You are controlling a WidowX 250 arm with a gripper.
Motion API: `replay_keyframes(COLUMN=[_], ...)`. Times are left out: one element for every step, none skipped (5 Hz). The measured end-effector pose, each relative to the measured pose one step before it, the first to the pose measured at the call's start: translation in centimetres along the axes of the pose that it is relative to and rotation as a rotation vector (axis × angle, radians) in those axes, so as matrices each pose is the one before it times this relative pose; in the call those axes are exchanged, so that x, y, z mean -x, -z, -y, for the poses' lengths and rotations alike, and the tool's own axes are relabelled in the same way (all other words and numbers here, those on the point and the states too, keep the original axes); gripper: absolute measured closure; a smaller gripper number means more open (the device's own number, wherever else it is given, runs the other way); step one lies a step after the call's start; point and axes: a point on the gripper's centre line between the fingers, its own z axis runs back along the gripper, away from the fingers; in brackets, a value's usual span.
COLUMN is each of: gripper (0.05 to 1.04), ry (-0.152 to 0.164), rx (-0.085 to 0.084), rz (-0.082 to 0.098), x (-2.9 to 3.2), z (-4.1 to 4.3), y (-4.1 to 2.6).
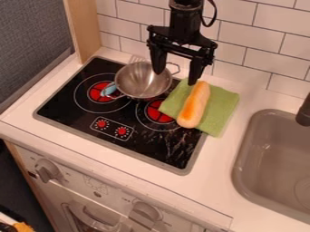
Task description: Moved the bread to the left burner
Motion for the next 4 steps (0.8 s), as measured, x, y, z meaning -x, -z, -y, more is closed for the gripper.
replay_keyframes(gripper=[0.081,0.081,0.081,0.081], ry=[-0.0001,0.0342,0.0512,0.0221], rx=[0.0060,0.0186,0.0239,-0.0022], rz=[-0.0310,-0.0325,-0.0062,0.0045], x=[0.118,-0.054,-0.344,-0.487], z=[0.167,1.008,1.322,0.655], y=[1.217,1.943,1.029,0.295])
